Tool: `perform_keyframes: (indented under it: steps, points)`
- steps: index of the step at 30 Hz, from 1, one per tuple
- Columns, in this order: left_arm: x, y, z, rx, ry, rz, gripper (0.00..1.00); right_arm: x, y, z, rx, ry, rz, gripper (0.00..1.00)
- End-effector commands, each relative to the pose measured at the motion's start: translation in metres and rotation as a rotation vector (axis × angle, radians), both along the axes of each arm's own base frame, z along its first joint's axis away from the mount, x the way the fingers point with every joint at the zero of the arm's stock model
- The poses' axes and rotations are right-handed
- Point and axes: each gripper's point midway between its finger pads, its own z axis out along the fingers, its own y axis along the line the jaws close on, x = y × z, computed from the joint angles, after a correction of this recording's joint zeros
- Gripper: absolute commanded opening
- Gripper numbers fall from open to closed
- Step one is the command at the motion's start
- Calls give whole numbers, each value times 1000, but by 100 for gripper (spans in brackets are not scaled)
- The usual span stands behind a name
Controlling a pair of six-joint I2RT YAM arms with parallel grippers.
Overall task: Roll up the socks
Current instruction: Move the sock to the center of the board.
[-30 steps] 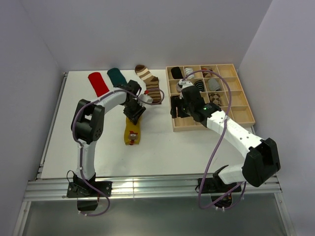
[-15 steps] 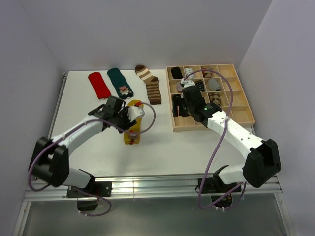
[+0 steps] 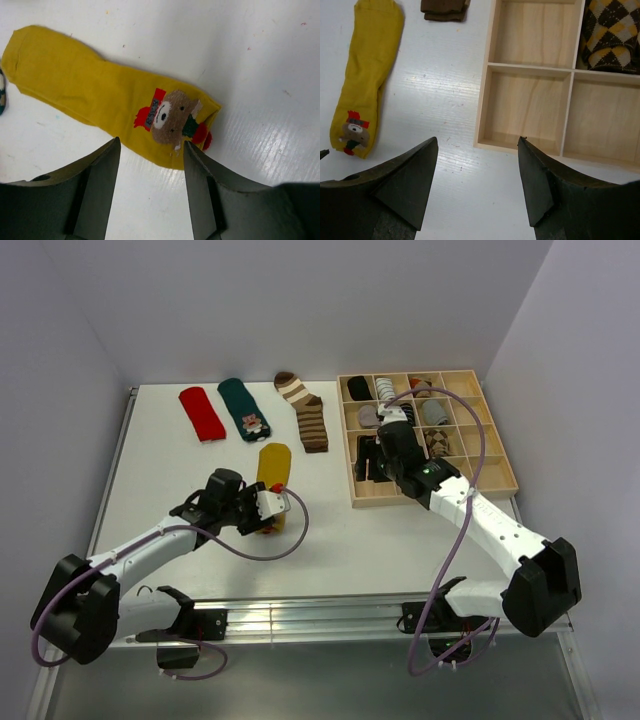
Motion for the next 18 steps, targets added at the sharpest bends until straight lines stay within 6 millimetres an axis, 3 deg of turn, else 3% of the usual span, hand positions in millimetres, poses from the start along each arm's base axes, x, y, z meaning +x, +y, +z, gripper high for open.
perform_keyframes:
  steps: [1, 12, 18]
  points:
    - [3, -21, 11, -85, -31, -64, 58, 2, -2, 10, 26, -39, -35, 72]
    - [-28, -14, -8, -19, 61, -163, 59, -2, -7, 14, 16, -46, -35, 72]
    - [-26, -11, -15, -2, 30, -173, 59, -2, -8, 15, 21, -53, -39, 72]
